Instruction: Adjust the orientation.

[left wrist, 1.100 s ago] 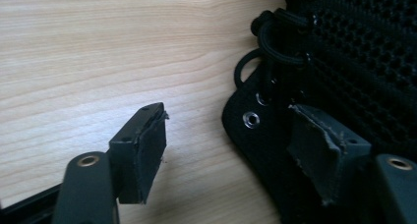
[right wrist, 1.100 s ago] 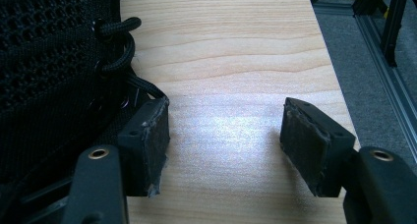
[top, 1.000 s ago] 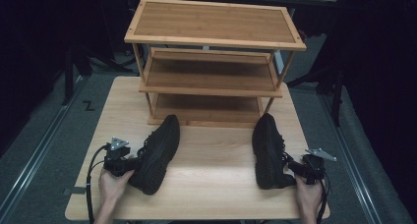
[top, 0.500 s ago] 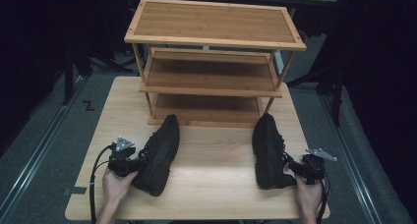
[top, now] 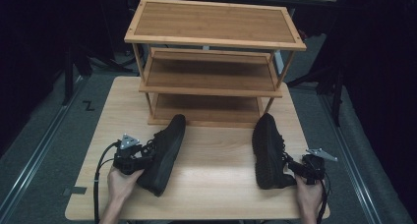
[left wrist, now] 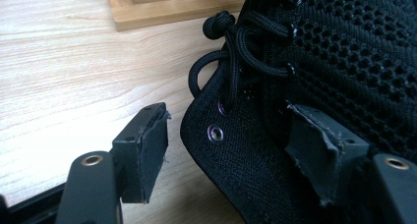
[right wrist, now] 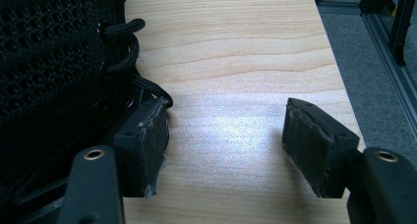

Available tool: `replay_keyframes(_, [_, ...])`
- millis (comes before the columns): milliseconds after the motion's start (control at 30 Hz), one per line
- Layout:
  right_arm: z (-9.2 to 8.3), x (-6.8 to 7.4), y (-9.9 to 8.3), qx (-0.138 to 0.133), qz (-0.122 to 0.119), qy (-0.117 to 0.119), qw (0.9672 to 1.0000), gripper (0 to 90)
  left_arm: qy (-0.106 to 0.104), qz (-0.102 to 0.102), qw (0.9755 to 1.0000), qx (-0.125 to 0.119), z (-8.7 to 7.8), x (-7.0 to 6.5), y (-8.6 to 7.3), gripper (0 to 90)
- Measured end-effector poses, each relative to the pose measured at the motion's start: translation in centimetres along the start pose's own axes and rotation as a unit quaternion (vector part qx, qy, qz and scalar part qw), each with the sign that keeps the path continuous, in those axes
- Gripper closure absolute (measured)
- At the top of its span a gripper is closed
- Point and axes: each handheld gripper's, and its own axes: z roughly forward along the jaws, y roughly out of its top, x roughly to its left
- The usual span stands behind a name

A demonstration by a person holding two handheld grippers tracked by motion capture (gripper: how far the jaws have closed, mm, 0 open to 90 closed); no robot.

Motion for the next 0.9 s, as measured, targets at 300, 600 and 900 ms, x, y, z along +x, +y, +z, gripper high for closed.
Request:
replay_keyframes(300, [0.0,0.0,0.0,0.0,-0.001,0.0,1.0,34.0,-0.007,0.018,0.9998,0.003,-0.1,-0.9,0.8,34.9])
replay_keyframes(600, [0.0,0.1,0.0,0.0,-0.001,-0.001,1.0,34.0,-0.016,0.029,0.9995,-0.005,0.2,-2.1,2.0,39.4])
replay_keyframes(900, [0.0,0.1,0.0,0.0,-0.001,-0.001,1.0,34.0,-0.02,0.051,0.9985,-0.006,1.3,-4.1,3.8,42.3])
